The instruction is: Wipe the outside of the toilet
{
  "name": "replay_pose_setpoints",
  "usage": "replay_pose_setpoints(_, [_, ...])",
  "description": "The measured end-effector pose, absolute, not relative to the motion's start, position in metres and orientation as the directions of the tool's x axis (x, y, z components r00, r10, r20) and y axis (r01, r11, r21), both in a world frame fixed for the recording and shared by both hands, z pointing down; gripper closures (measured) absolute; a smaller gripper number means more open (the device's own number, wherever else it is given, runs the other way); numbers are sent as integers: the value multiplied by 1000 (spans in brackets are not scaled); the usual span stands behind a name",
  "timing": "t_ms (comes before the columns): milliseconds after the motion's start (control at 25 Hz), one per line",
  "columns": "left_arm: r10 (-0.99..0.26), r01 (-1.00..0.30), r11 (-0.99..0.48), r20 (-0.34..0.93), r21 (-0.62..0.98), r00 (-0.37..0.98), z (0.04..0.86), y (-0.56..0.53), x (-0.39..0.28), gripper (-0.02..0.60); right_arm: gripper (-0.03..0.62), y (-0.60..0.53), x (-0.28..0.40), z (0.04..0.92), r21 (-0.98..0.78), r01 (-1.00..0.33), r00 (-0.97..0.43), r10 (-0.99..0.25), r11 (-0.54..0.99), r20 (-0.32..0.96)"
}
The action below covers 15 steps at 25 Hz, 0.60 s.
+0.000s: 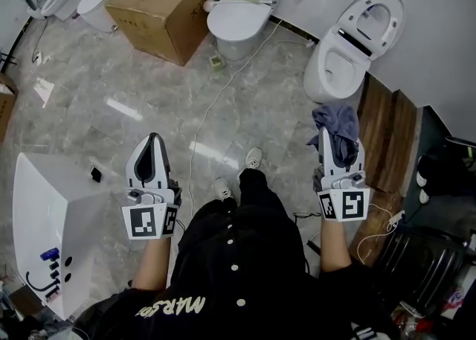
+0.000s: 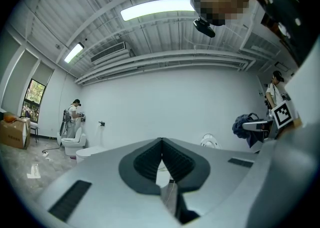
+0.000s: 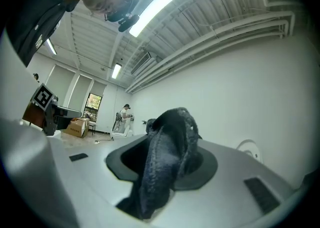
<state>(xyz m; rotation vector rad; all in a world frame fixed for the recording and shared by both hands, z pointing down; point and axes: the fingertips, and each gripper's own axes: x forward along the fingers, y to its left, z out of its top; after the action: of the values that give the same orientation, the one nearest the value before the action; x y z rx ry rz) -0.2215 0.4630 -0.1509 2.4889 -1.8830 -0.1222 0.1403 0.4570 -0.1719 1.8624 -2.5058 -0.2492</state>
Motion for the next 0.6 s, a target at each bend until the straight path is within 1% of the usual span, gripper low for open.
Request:
replay_pose_setpoints(320, [-963,-963,-267,-39,44,266,-145,424,-209,572,450,409,152,-151,117,-949,-301,-951,292,-71])
replay_pose_setpoints(600, [-969,-969,-244,-40,30,242,-146,360,-191,572,450,338,173,-149,104,-949,-306,-948,297,-87])
